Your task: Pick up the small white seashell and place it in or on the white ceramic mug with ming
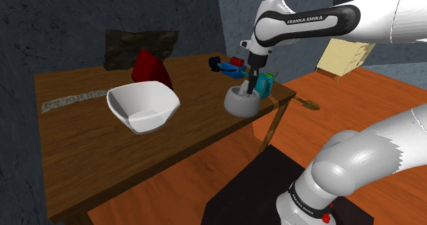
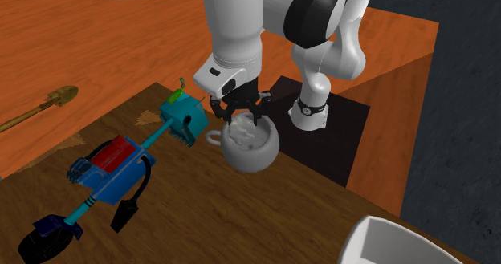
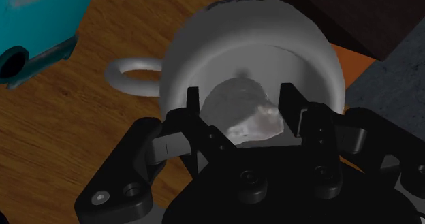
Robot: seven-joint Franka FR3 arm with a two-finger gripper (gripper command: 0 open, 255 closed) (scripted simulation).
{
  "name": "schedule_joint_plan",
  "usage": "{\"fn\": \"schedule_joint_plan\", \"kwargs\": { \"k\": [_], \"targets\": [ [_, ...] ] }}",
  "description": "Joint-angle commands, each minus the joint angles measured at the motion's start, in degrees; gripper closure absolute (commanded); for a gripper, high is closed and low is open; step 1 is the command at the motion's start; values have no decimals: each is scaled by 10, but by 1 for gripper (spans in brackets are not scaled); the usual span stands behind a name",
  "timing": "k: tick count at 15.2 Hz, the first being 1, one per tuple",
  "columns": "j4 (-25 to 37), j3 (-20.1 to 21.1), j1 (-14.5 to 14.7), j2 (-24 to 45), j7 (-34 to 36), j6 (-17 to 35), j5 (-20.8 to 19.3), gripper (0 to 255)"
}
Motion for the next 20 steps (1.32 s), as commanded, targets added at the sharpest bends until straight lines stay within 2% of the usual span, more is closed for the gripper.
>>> {"fn": "schedule_joint_plan", "kwargs": {
  "k": [1, 2, 3, 8, 12, 20],
  "targets": [
    [0, 0, 0, 0, 0, 1, 0, 255],
    [0, 0, 0, 0, 0, 1, 0, 255],
    [0, 0, 0, 0, 0, 0, 0, 0],
    [0, 0, 0, 0, 0, 1, 0, 0],
    [71, 4, 2, -3, -1, -73, 3, 0],
    [71, 4, 2, -3, -1, -73, 3, 0]
  ]
}}
